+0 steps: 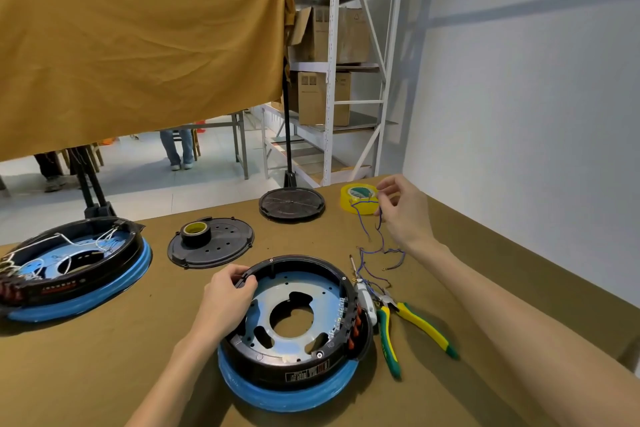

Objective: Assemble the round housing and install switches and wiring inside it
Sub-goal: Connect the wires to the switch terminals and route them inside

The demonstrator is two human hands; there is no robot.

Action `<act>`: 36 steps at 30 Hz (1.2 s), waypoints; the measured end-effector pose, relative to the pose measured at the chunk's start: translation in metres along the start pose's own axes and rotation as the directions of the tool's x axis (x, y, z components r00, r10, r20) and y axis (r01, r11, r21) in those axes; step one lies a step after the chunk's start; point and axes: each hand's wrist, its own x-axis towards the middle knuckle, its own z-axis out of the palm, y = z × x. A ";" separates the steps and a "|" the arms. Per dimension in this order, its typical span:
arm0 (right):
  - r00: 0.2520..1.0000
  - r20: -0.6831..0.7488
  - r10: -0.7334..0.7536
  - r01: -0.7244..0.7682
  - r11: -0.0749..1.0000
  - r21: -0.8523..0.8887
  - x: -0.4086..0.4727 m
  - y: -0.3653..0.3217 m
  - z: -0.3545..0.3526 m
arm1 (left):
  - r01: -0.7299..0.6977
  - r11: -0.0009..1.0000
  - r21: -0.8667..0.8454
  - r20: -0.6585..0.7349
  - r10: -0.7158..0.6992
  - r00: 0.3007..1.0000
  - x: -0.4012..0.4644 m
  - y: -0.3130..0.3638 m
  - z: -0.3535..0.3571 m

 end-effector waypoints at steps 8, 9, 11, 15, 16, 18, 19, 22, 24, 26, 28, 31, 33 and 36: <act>0.996 -0.075 0.045 -0.031 0.984 0.178 0.003 -0.017 0.005 | -0.022 0.993 0.113 0.000 0.022 1.000 -0.005 0.005 0.000; 0.995 -0.088 0.043 -0.025 0.981 0.192 0.003 -0.020 0.006 | -0.027 0.988 0.151 -0.003 0.028 1.000 -0.006 0.006 0.000; 0.992 -0.115 0.045 -0.018 0.973 0.232 0.003 -0.027 0.007 | -0.049 0.973 0.224 -0.050 0.062 0.997 -0.008 0.010 -0.002; 0.986 -0.135 0.094 -0.037 0.926 0.376 -0.002 -0.040 0.009 | -0.223 0.946 0.237 -0.156 0.263 0.952 -0.018 0.026 -0.003; 0.986 -0.118 0.117 -0.058 0.908 0.415 -0.005 -0.043 0.010 | -0.274 0.940 0.203 -0.157 0.308 0.938 -0.019 0.031 -0.003; 0.985 -0.050 0.166 -0.122 0.868 0.481 -0.015 -0.046 0.016 | -0.341 0.937 0.078 -0.145 0.349 0.926 -0.021 0.043 -0.003; 0.982 -0.005 0.188 -0.159 0.846 0.509 -0.022 -0.047 0.020 | -0.350 0.937 0.001 -0.133 0.347 0.928 -0.022 0.050 -0.003; 0.968 0.114 0.226 -0.249 0.771 0.587 -0.050 -0.048 0.032 | -0.335 0.934 -0.126 -0.048 0.332 0.942 -0.020 0.073 -0.001; 0.958 0.165 0.232 -0.284 0.727 0.625 -0.068 -0.046 0.039 | -0.325 0.934 -0.148 0.037 0.334 0.942 -0.018 0.084 0.002; 0.946 0.212 0.244 -0.323 0.693 0.645 -0.082 -0.043 0.044 | -0.300 0.923 -0.243 0.134 0.338 0.932 -0.017 0.089 0.007; 0.935 0.249 0.253 -0.355 0.672 0.649 -0.092 -0.039 0.048 | -0.268 0.900 -0.343 0.192 0.346 0.918 -0.020 0.088 0.012; 0.930 0.280 0.237 -0.360 0.732 0.579 -0.103 -0.029 0.048 | -0.316 0.875 -0.366 0.176 0.399 0.900 -0.024 0.076 0.016; 0.936 0.263 0.233 -0.333 0.826 0.455 -0.108 -0.020 0.046 | -0.364 0.870 -0.334 0.155 0.431 0.889 -0.027 0.067 0.016; 0.935 0.254 0.249 -0.301 0.933 0.195 -0.117 -0.006 0.047 | -0.434 0.839 -0.328 0.093 0.486 0.869 -0.031 0.060 0.014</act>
